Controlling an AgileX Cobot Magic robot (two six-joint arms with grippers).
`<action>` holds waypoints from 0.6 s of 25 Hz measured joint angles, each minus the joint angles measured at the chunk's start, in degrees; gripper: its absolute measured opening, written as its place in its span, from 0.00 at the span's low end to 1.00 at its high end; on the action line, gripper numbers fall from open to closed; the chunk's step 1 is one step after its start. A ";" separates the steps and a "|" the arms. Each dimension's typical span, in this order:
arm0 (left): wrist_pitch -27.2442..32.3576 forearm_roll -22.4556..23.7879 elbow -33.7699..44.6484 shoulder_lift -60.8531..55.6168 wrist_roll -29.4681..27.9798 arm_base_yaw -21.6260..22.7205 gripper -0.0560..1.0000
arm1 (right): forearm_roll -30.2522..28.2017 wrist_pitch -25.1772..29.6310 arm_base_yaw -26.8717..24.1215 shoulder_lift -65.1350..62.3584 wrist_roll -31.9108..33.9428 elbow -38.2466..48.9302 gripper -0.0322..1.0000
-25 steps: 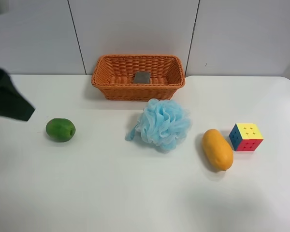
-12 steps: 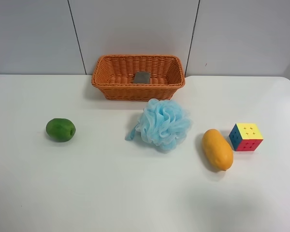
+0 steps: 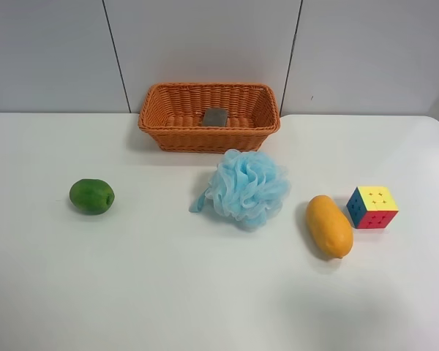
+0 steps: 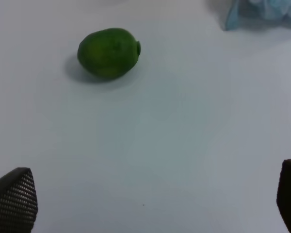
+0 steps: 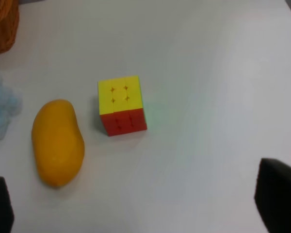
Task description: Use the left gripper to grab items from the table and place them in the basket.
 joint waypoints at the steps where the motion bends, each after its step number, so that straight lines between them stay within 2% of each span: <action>1: -0.07 -0.11 0.24 -0.53 0.32 1.03 0.99 | 0.00 0.00 0.00 0.00 0.00 0.00 0.99; 7: -0.34 -0.41 0.24 -4.74 0.81 6.13 0.99 | 0.00 0.00 0.00 0.00 0.00 0.00 0.99; 15: -0.34 -0.57 0.36 -8.04 0.86 8.45 0.99 | 0.00 0.00 0.00 0.00 0.00 0.00 0.99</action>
